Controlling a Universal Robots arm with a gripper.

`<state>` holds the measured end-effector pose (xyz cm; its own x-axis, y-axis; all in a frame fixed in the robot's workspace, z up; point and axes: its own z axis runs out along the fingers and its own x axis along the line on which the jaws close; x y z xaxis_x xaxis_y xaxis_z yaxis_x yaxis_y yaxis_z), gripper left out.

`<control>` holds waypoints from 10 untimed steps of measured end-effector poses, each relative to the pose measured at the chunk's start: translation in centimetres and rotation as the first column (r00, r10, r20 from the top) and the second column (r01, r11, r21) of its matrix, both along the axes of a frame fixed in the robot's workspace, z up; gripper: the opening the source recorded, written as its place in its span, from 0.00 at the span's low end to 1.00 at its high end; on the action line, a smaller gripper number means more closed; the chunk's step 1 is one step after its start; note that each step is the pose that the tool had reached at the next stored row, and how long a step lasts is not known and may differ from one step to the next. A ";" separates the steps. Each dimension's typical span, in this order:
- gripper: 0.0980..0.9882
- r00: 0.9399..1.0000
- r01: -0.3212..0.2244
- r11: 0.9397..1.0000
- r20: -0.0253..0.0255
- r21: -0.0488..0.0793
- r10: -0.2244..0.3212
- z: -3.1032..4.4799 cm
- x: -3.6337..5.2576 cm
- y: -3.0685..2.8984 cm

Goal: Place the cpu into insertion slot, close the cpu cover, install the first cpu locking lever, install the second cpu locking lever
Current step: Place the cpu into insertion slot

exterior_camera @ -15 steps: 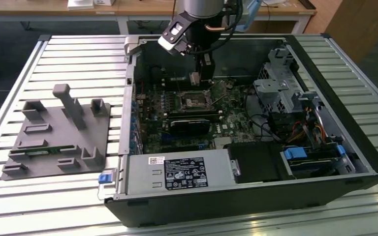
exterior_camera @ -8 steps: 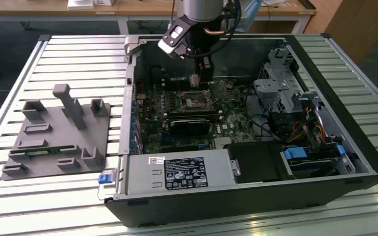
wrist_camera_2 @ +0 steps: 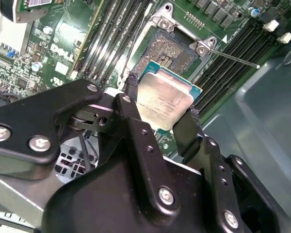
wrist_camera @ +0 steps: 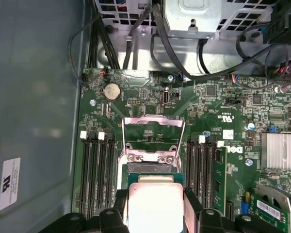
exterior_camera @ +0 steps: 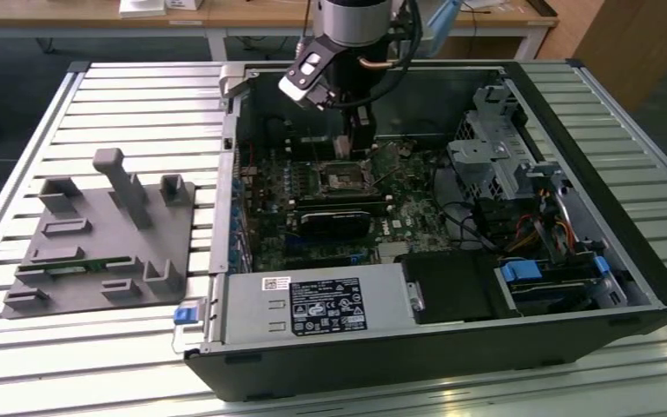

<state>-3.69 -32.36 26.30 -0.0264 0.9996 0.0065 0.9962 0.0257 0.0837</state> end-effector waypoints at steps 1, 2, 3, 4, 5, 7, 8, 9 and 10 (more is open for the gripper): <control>0.50 1.000 0.001 1.000 0.000 0.000 -0.001 -0.17 0.00 0.02; 0.50 1.000 0.002 1.000 0.000 0.000 -0.002 -0.34 -0.01 0.05; 0.50 1.000 0.003 1.000 0.000 0.000 -0.003 -0.53 -0.02 0.08; 0.50 1.000 0.003 1.000 0.000 0.000 -0.003 -0.71 -0.03 0.12; 0.50 1.000 0.003 1.000 0.000 0.000 -0.003 -0.89 -0.03 0.17; 0.50 1.000 0.003 1.000 0.000 0.000 -0.003 -1.25 -0.03 0.22; 0.50 1.000 0.003 1.000 0.000 0.000 -0.003 -1.41 -0.03 0.24; 0.50 1.000 0.003 1.000 0.000 0.000 -0.003 -1.53 -0.03 0.25; 0.50 1.000 0.003 1.000 0.000 0.000 -0.003 -1.65 -0.03 0.25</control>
